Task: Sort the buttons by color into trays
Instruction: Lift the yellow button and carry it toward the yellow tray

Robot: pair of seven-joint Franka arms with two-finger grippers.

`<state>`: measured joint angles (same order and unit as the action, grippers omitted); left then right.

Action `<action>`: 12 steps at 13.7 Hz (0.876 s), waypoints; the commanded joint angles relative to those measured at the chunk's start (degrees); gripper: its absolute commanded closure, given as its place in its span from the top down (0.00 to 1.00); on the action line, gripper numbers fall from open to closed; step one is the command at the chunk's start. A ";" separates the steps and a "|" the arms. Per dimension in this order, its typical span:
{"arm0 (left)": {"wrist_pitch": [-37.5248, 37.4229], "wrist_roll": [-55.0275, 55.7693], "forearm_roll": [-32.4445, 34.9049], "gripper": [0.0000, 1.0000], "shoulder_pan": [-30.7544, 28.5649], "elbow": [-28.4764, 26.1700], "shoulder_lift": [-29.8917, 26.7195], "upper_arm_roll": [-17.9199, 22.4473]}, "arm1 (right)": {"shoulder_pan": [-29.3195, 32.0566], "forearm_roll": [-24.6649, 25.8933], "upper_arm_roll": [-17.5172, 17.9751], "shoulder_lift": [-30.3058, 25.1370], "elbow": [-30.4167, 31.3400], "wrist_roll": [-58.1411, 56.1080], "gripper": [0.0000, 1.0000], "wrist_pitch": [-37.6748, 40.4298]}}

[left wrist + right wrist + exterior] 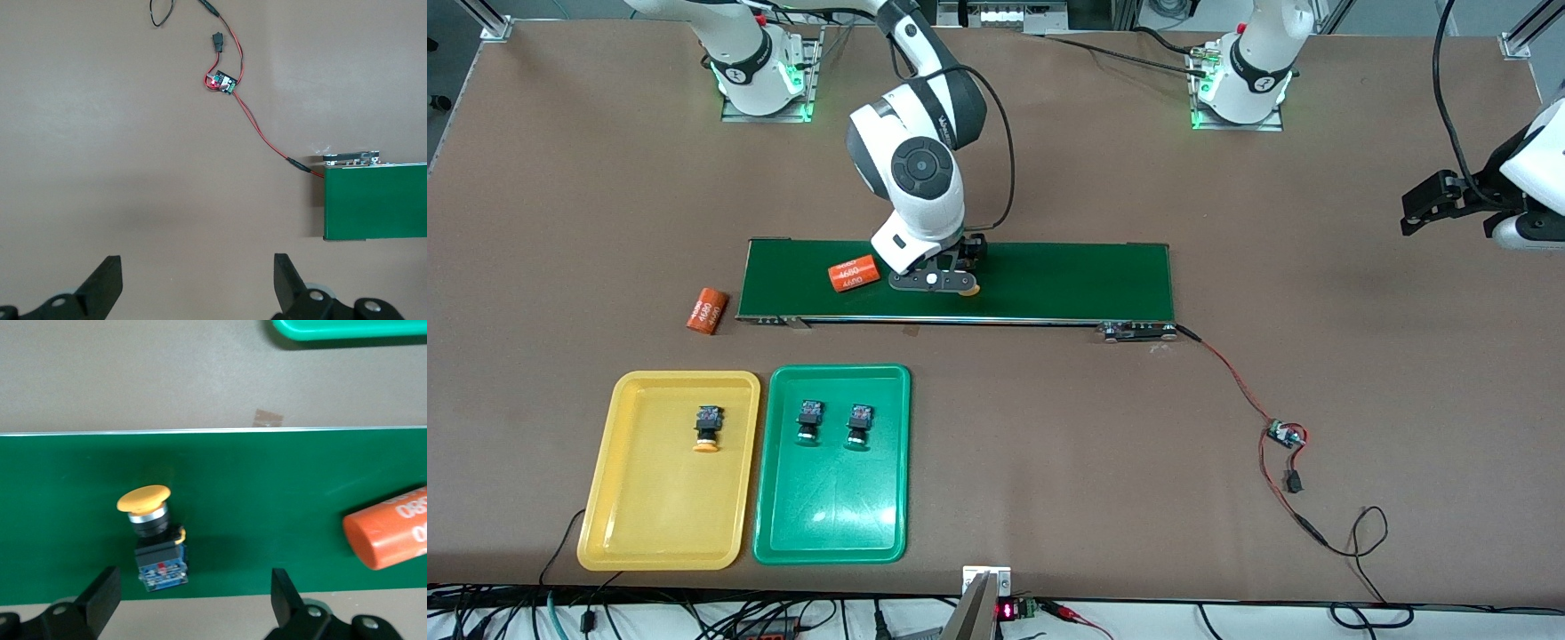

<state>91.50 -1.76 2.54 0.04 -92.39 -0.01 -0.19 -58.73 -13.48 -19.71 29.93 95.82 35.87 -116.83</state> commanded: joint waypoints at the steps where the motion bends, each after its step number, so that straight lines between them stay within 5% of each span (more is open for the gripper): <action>1: -0.62 -0.87 0.18 1.00 -0.22 0.89 -0.08 -0.16 | -0.68 -1.20 -0.42 0.66 -0.11 0.70 1.00 -0.76; 12: -0.62 -0.87 0.18 1.00 -0.22 0.89 -0.08 -0.25 | -1.65 -1.20 -0.50 6.45 -0.02 0.70 1.00 -5.07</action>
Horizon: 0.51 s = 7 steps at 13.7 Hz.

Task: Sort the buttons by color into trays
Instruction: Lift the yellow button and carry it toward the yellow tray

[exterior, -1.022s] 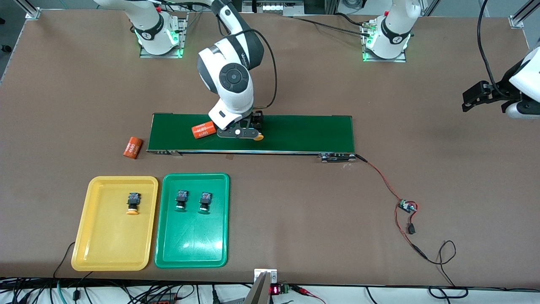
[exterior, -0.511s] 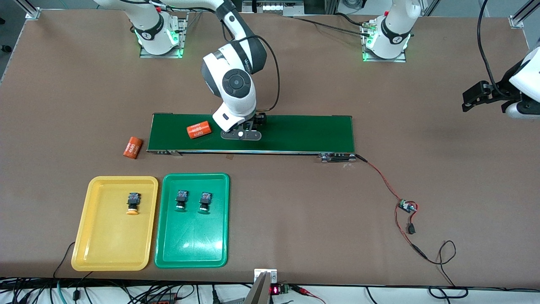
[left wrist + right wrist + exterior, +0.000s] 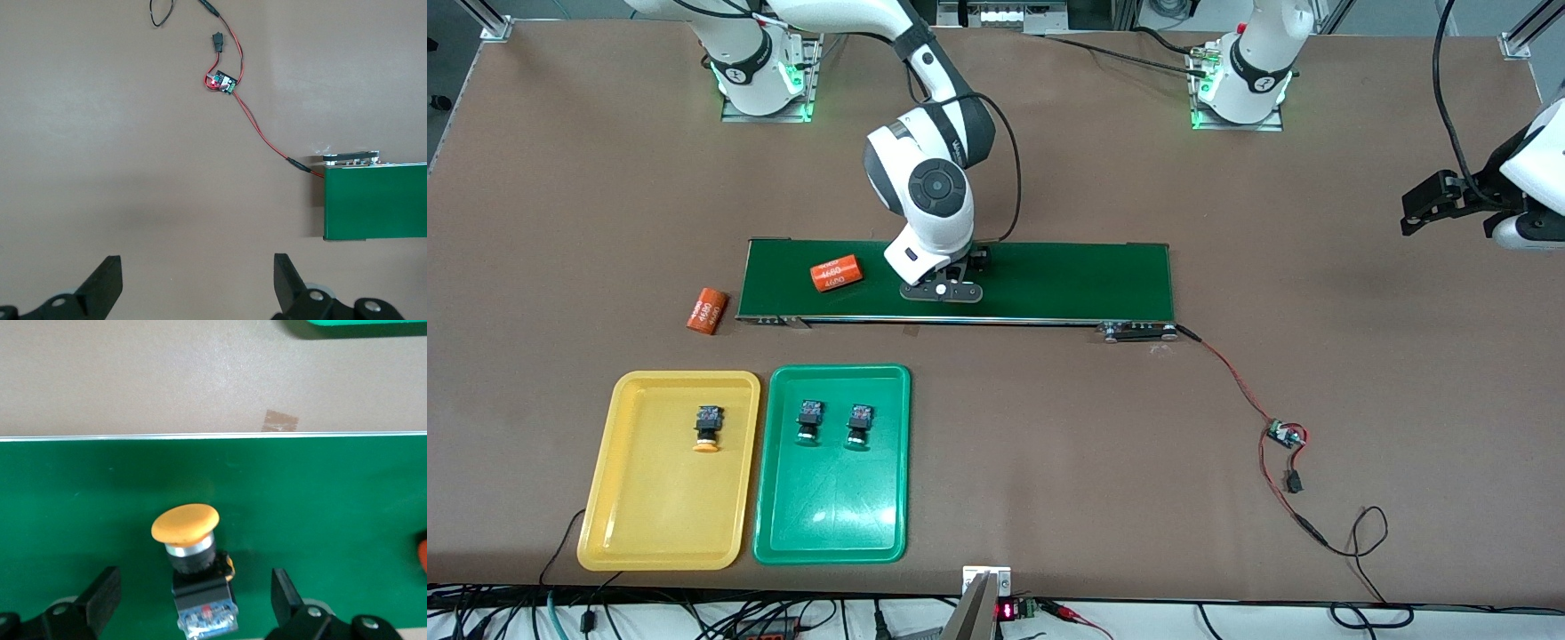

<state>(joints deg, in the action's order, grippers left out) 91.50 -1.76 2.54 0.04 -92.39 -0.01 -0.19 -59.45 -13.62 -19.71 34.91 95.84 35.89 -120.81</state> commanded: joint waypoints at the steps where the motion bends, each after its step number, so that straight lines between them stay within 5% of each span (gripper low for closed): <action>1: -0.97 -0.87 0.18 1.00 -0.22 0.89 -0.08 -0.16 | -1.19 -1.06 -0.51 1.91 0.22 0.67 0.99 -1.18; 3: -1.24 -0.87 0.18 1.00 -0.22 0.89 -0.08 -0.16 | -1.20 -0.97 -0.51 2.18 0.40 0.58 0.73 -1.01; 4: -1.24 -0.87 0.18 1.00 -0.22 0.89 -0.08 -0.16 | -1.20 -1.06 -0.51 2.18 0.31 1.36 0.43 -0.75; 7: -1.24 -0.87 0.18 1.00 -0.22 0.89 -0.08 -0.16 | -1.28 -0.97 -0.77 1.74 -0.39 5.06 0.28 -0.48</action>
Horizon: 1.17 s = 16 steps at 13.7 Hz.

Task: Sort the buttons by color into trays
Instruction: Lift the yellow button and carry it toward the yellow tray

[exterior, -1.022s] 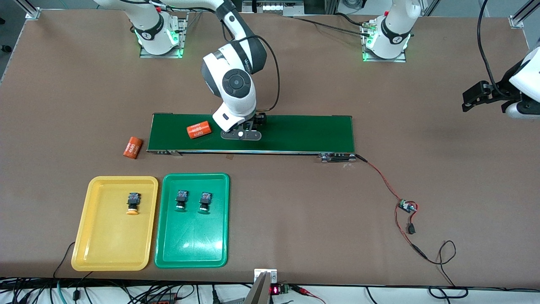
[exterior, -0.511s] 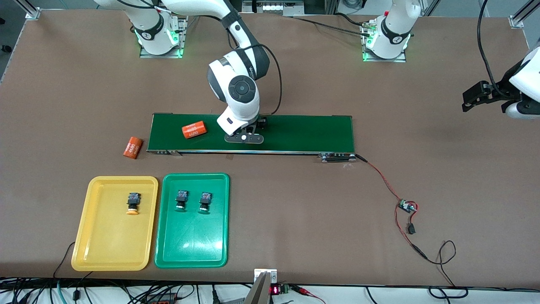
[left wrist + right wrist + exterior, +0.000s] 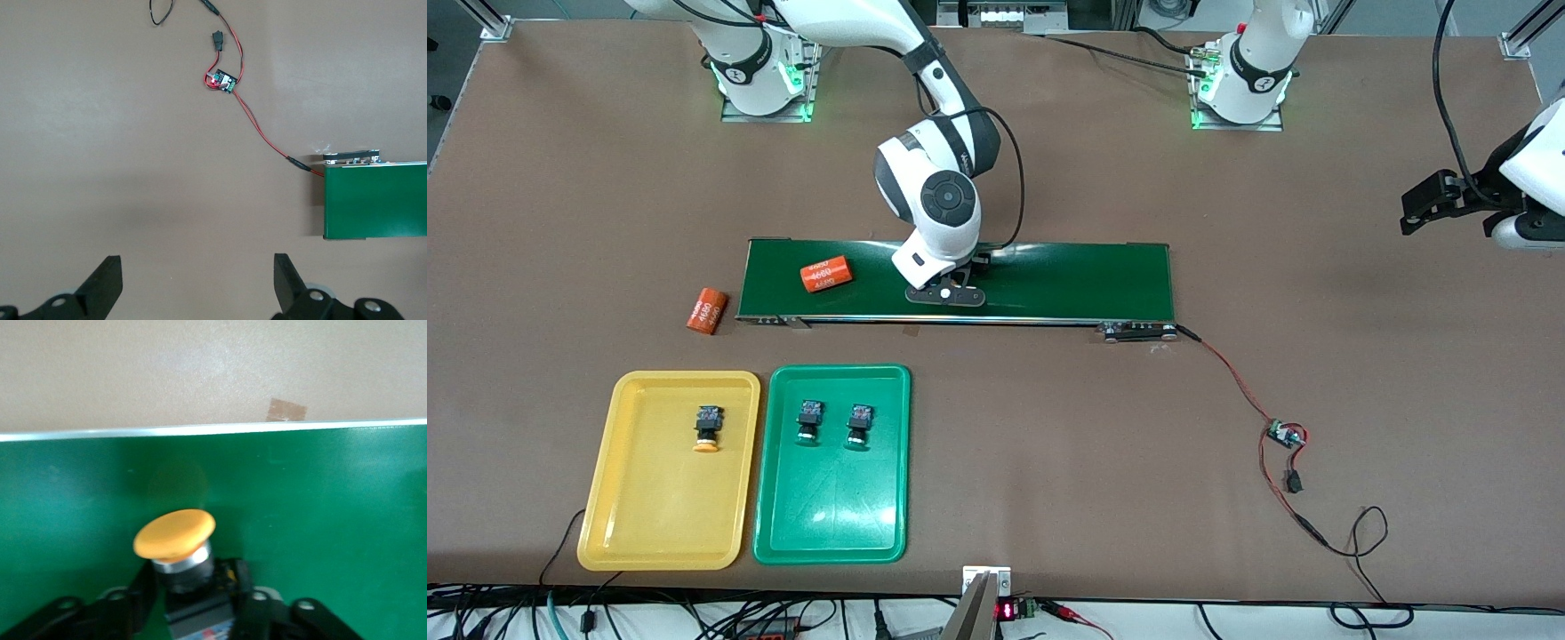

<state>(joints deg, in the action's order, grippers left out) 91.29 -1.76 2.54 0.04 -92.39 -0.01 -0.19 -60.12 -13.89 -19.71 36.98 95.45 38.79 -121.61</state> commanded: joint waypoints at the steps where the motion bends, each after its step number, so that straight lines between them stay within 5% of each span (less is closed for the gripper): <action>1: -1.02 -0.87 0.18 1.00 -0.22 0.89 -0.08 -0.16 | -0.44 -0.70 -0.94 -0.59 -0.44 2.16 0.27 0.40; 7: -1.02 -0.87 0.18 1.00 -0.22 0.89 -0.08 -0.16 | 2.62 -0.35 -8.31 0.36 -6.14 3.75 0.23 0.32; 16: -1.11 -0.87 0.18 1.00 -0.22 0.89 -0.08 -0.16 | 23.80 0.09 -8.41 2.66 -12.13 -17.42 0.16 1.19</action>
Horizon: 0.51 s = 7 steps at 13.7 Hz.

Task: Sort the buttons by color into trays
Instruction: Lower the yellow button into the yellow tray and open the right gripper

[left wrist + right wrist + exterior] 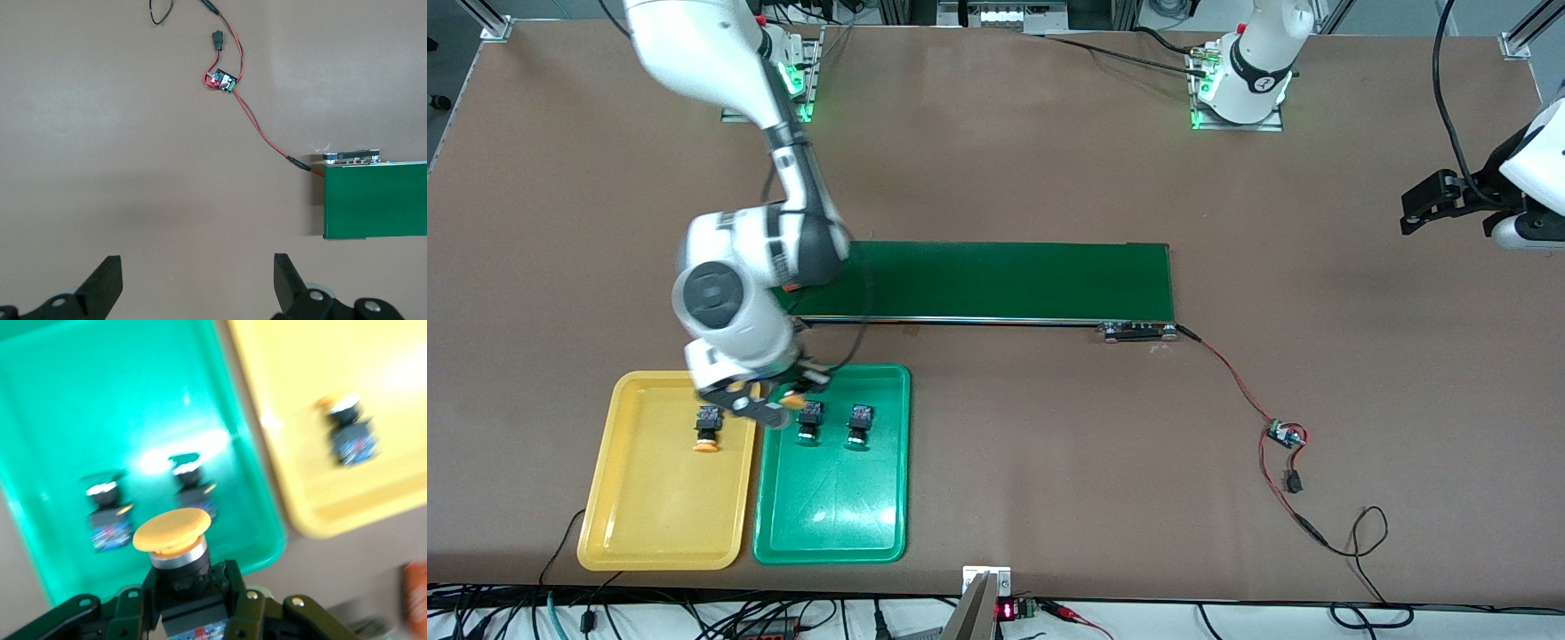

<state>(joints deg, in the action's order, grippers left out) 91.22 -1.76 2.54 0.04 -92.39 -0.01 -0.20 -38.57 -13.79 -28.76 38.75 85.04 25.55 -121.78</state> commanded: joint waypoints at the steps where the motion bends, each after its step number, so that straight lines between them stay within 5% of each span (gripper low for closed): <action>1: -1.05 -0.87 0.18 1.00 -0.22 0.89 -0.08 -0.16 | 4.01 0.08 0.55 0.89 -1.63 -6.02 0.16 2.59; 7: -0.96 -0.87 0.18 1.00 -0.22 0.89 -0.08 -0.16 | 15.00 0.52 0.46 3.78 -2.16 -19.47 0.17 2.78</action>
<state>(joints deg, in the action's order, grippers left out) 91.21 -1.76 2.54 0.04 -92.39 -0.01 -0.19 -26.56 -13.67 -28.87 40.15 84.97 9.51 -119.35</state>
